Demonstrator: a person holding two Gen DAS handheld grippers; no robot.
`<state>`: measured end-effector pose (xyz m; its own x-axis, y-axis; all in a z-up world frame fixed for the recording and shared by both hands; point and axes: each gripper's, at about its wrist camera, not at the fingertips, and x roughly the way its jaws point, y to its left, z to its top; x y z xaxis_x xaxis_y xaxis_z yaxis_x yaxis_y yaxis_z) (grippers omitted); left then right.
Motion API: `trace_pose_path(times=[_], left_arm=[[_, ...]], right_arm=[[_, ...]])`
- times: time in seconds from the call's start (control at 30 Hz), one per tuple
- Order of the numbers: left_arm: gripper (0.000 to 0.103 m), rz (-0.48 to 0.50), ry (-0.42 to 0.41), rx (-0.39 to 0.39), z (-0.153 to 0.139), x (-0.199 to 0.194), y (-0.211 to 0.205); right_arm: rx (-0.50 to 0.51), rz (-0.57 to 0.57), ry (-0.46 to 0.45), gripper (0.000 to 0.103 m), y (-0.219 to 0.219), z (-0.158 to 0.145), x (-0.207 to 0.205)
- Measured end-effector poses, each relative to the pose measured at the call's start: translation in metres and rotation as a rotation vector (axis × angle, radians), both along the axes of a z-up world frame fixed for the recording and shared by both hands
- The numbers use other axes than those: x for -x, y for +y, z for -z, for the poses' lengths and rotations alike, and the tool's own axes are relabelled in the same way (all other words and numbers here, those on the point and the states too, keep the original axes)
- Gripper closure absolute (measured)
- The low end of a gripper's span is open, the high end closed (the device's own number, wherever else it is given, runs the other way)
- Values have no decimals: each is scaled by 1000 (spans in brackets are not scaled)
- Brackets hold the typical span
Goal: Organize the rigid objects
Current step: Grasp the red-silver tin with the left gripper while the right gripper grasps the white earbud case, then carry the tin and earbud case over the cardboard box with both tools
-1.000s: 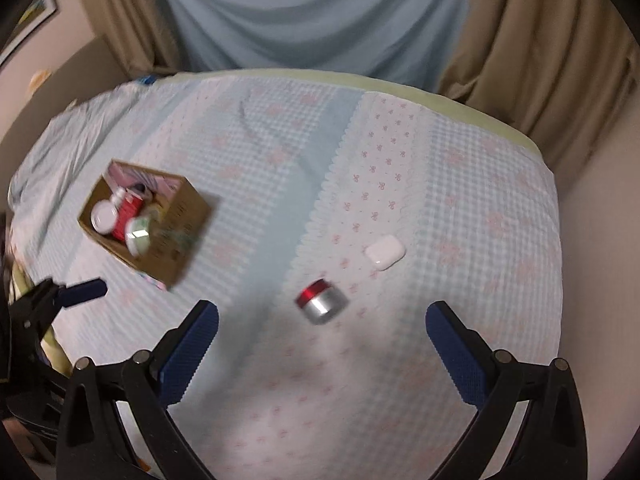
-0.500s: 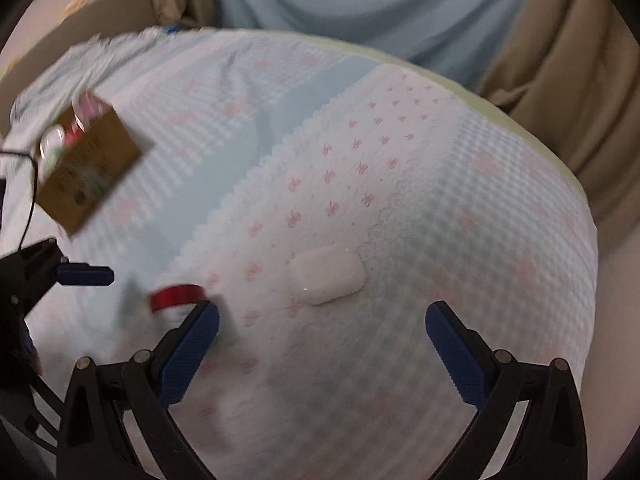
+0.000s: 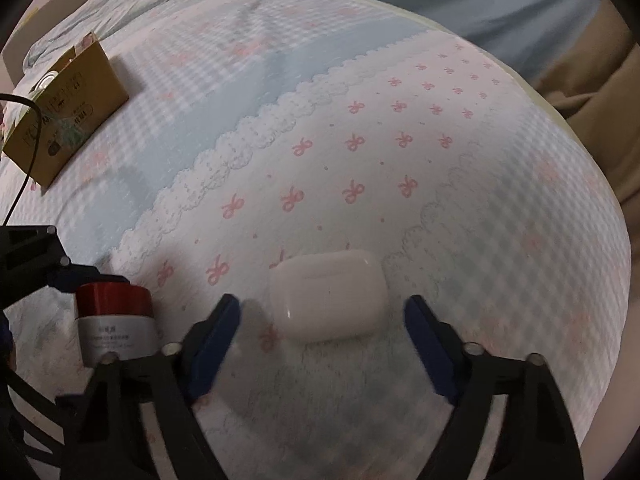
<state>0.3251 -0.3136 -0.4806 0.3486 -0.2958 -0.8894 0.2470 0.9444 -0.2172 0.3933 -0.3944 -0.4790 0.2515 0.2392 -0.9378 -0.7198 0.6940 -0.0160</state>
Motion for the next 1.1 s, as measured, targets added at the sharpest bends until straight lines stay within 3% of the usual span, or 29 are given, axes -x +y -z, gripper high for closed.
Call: trace_pose_path(times=[0.1, 0.7, 0.93, 1.1], left_arm=[[59, -16, 7, -9, 2, -2, 1], [61, -71, -5, 35, -18, 8, 26], [61, -87, -51, 40, -52, 21, 41], [62, -105, -84, 49, -94, 39, 55]], right_arm=[[21, -19, 6, 46, 4, 5, -4], [21, 29, 1, 46, 9, -7, 7], [-11, 84, -14, 46, 9, -48, 16], [-47, 124, -46, 46, 15, -105, 36]])
